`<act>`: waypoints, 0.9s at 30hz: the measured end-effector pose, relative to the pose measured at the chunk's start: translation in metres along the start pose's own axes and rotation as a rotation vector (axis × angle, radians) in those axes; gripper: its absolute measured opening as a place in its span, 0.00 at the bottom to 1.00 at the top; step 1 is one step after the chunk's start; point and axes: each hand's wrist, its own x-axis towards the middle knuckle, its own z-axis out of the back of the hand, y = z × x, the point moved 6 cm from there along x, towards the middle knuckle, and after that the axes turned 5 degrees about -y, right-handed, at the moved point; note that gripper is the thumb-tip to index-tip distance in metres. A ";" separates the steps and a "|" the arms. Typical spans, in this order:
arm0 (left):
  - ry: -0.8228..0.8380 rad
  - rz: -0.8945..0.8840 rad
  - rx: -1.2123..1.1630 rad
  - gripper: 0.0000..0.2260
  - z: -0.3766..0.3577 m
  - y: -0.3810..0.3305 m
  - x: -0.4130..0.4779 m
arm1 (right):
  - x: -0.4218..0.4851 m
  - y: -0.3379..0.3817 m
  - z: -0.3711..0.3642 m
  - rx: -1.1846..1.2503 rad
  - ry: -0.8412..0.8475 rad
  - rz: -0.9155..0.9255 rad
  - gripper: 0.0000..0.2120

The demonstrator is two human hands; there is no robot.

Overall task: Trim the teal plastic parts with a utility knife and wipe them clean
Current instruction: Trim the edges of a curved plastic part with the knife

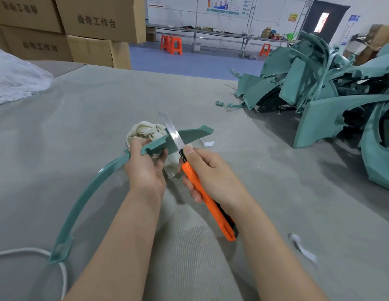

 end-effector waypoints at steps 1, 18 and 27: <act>0.009 0.022 0.022 0.07 0.001 0.002 0.001 | -0.001 0.001 -0.004 -0.011 0.036 0.018 0.19; 0.007 -0.011 -0.040 0.08 -0.002 -0.003 -0.005 | 0.010 -0.014 0.057 -0.058 -0.468 -0.017 0.19; 0.024 -0.078 -0.027 0.01 -0.003 -0.006 -0.005 | 0.009 -0.014 0.056 -0.150 -0.482 -0.019 0.18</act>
